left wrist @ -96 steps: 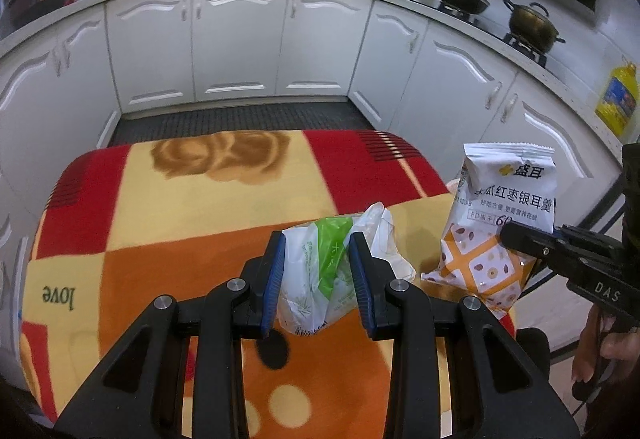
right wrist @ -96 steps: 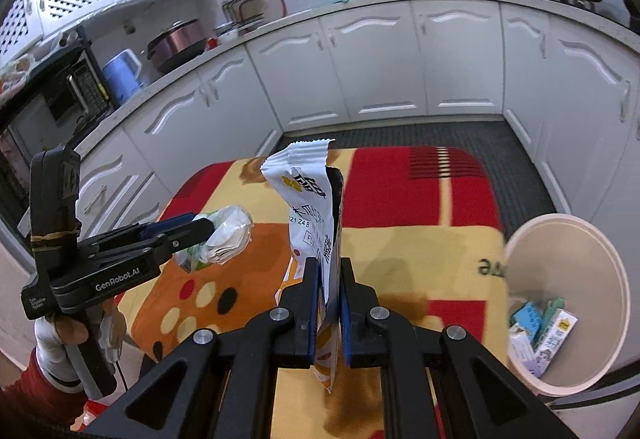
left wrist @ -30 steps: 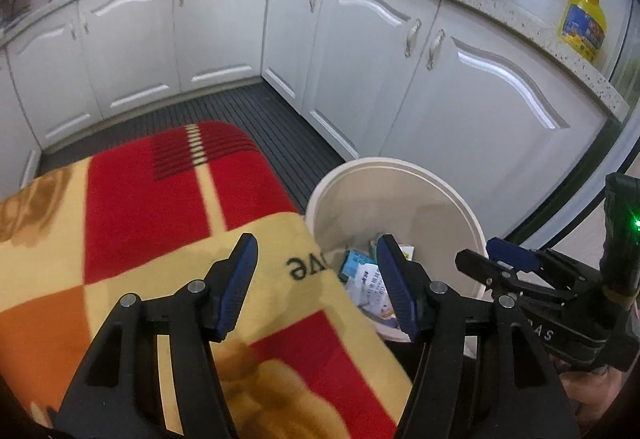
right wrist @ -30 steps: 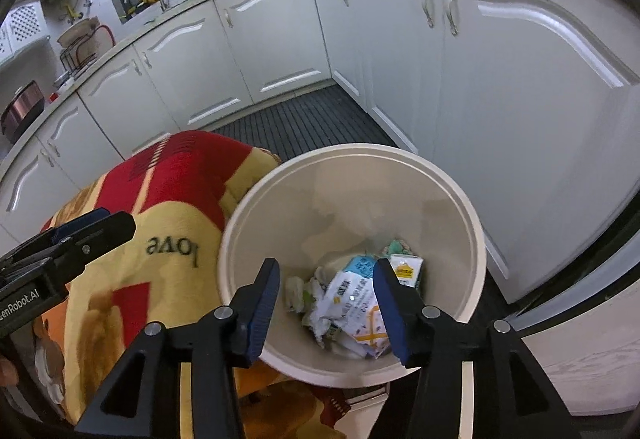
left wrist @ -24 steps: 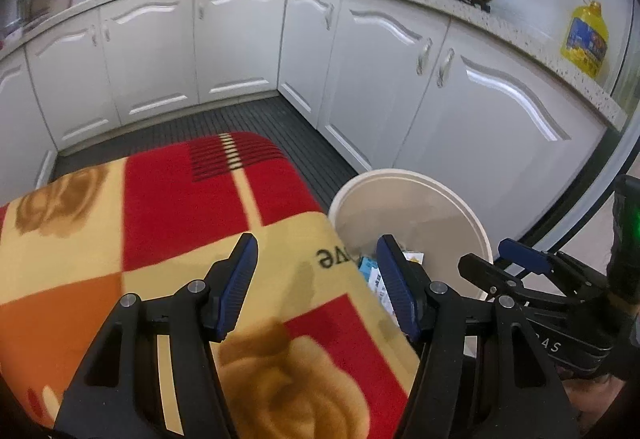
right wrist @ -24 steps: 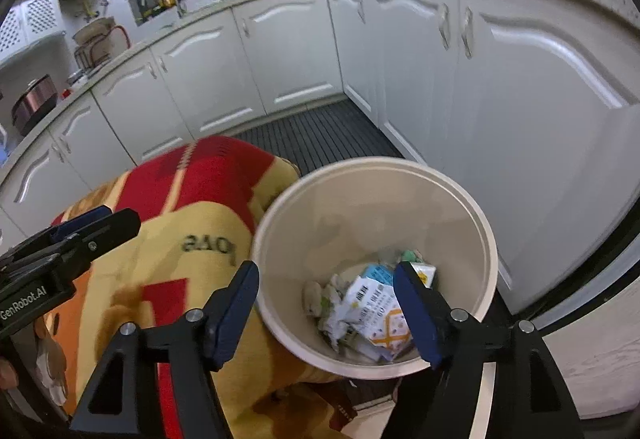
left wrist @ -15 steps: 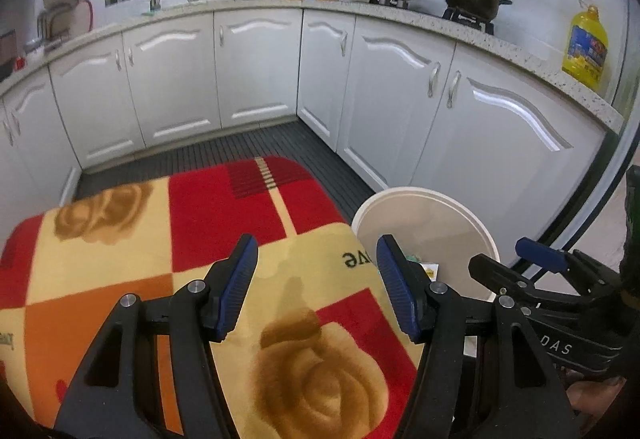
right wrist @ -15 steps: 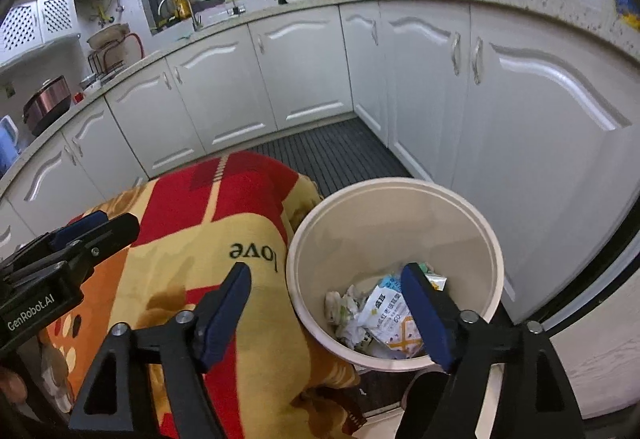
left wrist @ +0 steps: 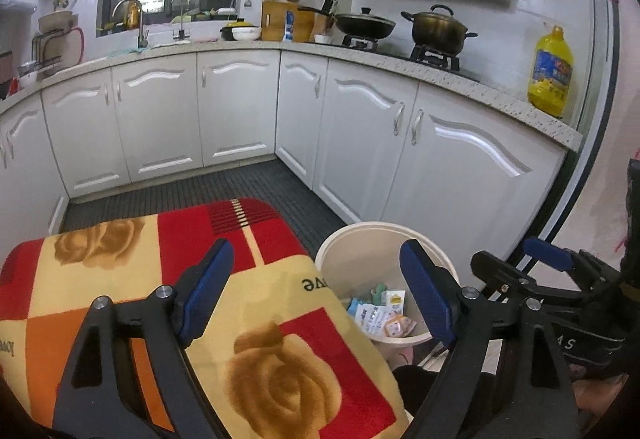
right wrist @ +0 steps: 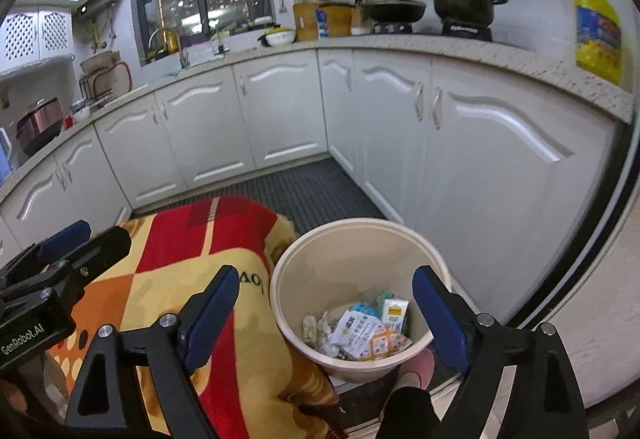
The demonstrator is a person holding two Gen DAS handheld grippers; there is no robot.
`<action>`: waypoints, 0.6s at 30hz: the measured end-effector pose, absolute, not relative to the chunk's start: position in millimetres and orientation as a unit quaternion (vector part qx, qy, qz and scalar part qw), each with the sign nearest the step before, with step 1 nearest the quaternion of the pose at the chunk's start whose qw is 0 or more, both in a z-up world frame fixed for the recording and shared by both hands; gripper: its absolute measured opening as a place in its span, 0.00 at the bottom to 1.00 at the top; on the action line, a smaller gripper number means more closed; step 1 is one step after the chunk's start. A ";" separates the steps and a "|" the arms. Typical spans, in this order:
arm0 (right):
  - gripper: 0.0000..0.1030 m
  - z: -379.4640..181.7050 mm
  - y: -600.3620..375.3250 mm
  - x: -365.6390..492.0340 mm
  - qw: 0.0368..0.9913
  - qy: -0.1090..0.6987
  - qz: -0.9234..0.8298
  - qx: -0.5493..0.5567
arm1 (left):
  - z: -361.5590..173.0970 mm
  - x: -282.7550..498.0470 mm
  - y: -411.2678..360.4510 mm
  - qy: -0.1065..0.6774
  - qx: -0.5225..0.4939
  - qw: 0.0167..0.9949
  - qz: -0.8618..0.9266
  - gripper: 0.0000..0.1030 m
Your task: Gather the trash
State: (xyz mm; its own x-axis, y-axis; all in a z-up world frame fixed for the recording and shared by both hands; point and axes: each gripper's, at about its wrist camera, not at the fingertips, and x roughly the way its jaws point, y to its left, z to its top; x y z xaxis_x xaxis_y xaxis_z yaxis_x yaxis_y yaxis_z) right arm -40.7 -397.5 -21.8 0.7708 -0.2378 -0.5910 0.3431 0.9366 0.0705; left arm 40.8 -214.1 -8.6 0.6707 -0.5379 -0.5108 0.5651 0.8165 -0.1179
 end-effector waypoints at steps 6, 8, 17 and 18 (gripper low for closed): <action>0.88 -1.6 -394.7 -59.0 0.945 0.264 -0.175 0.081 | 4.4 26.3 -210.6 0.252 0.026 0.917 -0.309 0.82; 0.89 5.1 -393.5 -64.3 0.948 0.249 -0.177 0.083 | 8.9 20.6 -209.1 0.242 0.029 0.920 -0.306 0.82; 0.93 21.3 -378.7 -74.1 0.957 0.221 -0.177 0.068 | 15.0 7.6 -204.6 0.221 0.043 0.929 -0.295 0.82; 0.93 22.1 -377.5 -74.4 0.957 0.219 -0.177 0.069 | 15.0 7.4 -204.3 0.221 0.041 0.929 -0.294 0.82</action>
